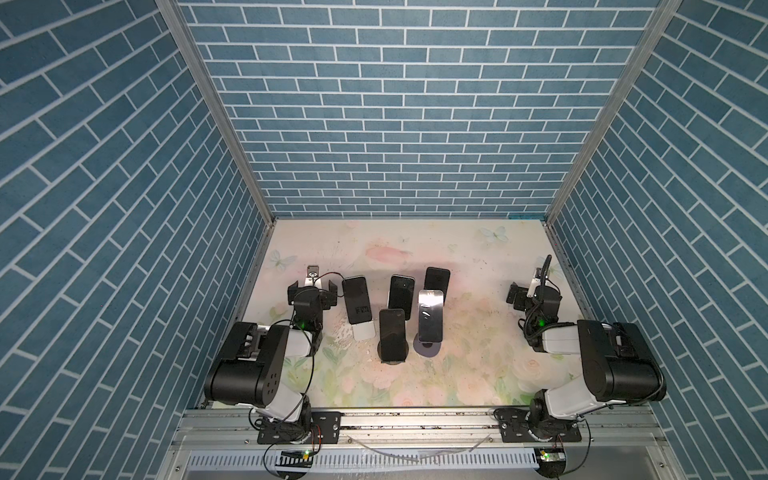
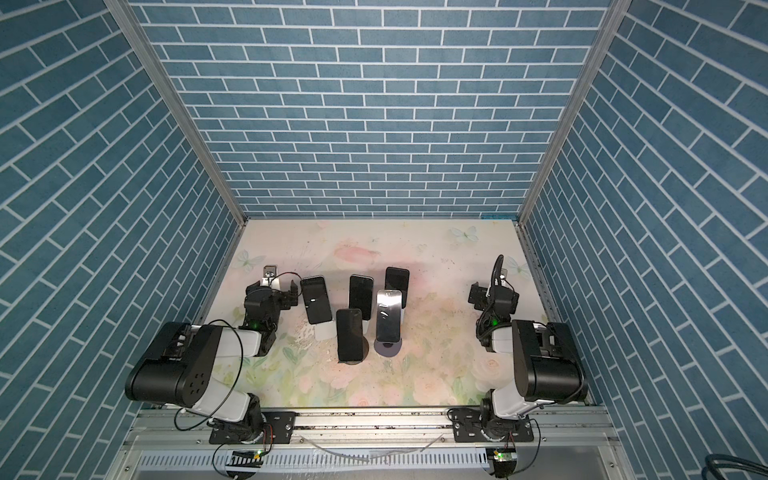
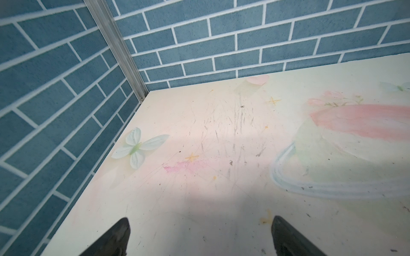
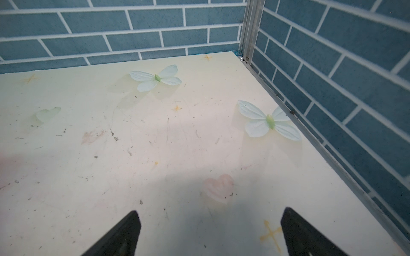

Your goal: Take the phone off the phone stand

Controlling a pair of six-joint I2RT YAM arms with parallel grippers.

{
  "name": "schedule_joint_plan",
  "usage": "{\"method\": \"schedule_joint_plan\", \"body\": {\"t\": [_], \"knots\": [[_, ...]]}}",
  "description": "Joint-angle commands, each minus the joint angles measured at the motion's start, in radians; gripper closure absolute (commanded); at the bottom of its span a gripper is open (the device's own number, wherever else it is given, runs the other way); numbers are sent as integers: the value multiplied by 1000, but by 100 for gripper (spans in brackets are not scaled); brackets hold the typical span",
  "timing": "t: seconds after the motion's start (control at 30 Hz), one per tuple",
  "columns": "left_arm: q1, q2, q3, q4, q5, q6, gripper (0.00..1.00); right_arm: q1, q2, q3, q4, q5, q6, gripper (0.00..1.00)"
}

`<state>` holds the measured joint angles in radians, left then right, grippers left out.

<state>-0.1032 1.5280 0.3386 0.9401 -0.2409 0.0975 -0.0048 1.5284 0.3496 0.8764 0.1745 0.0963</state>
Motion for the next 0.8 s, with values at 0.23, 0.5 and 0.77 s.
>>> {"method": "schedule_joint_plan", "body": {"t": [0.23,0.5,0.77], "knots": [[7,-43,-82,149,-50,-21,0,-1,-25,30,-13,-48,-57,1],[5,-332,-44,-184,-98,-50,0,19,-189,107,-307,-61,-67,1],[6,-462,-27,-336,-162,-91,0,34,-325,158,-484,-44,-11,3]]}}
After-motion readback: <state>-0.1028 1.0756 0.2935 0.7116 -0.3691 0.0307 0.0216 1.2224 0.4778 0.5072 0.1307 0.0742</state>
